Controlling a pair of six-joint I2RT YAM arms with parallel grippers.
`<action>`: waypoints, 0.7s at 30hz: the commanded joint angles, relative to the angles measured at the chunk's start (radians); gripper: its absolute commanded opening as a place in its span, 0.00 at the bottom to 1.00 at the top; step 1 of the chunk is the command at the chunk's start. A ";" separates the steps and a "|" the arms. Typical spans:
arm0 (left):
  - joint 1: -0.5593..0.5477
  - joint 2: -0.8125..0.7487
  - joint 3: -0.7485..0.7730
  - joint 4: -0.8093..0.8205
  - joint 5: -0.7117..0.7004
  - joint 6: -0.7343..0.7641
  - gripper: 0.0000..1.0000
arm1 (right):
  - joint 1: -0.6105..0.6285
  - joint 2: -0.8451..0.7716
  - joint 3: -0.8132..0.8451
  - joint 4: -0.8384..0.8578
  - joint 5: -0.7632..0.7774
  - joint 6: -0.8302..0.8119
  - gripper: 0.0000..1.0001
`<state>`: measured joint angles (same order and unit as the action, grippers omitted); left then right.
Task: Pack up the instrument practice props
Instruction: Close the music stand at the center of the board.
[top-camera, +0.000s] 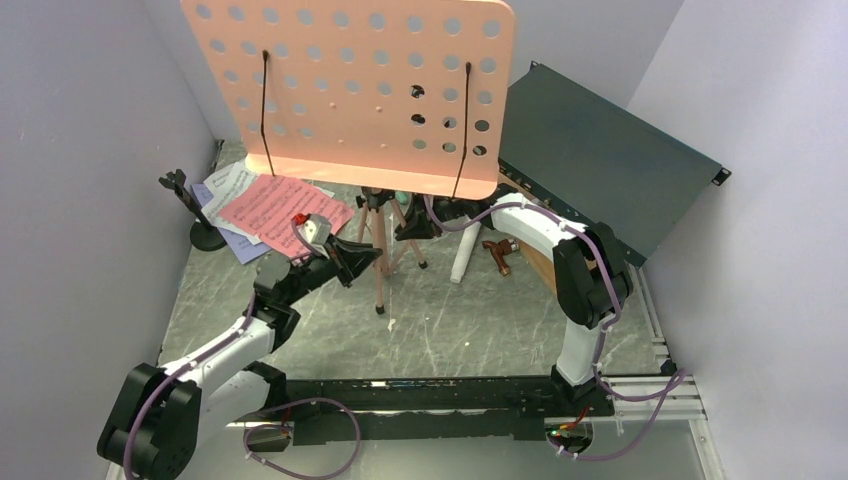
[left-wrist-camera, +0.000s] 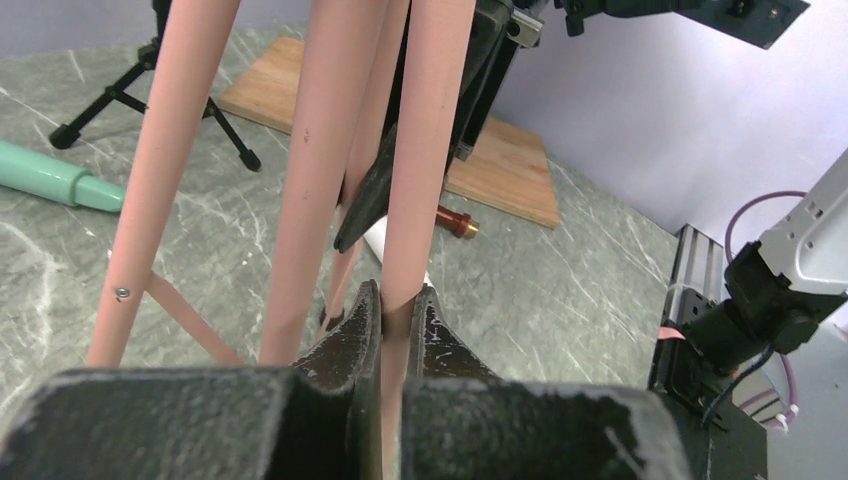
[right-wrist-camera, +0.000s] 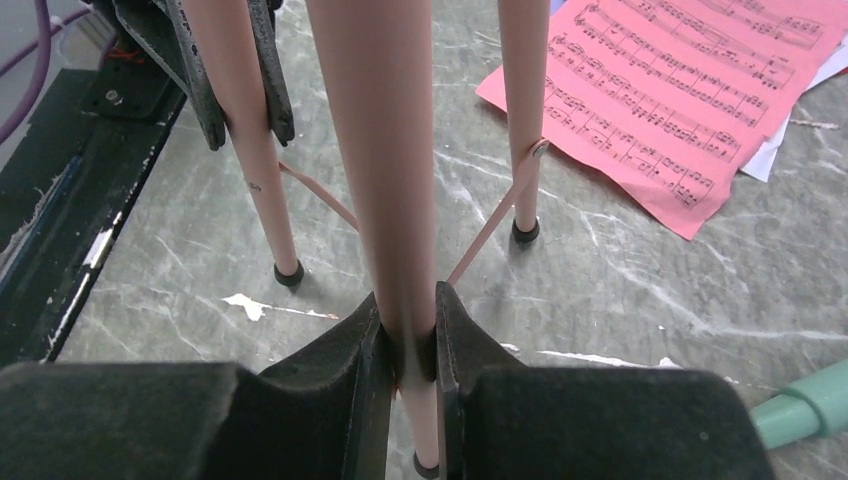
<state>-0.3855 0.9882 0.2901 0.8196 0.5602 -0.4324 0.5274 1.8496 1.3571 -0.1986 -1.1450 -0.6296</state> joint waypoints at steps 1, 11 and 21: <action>-0.008 0.015 0.057 0.119 -0.109 -0.058 0.00 | 0.039 -0.010 -0.021 -0.072 -0.047 0.163 0.00; -0.025 0.153 0.100 0.237 -0.069 -0.061 0.00 | 0.085 -0.009 -0.063 0.057 0.062 0.274 0.00; -0.056 0.174 0.098 0.323 -0.041 -0.037 0.00 | 0.112 -0.053 -0.052 0.133 0.173 0.387 0.00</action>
<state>-0.4004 1.1507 0.3332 1.0107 0.4858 -0.4568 0.5385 1.8305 1.3071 0.0017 -0.9844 -0.3344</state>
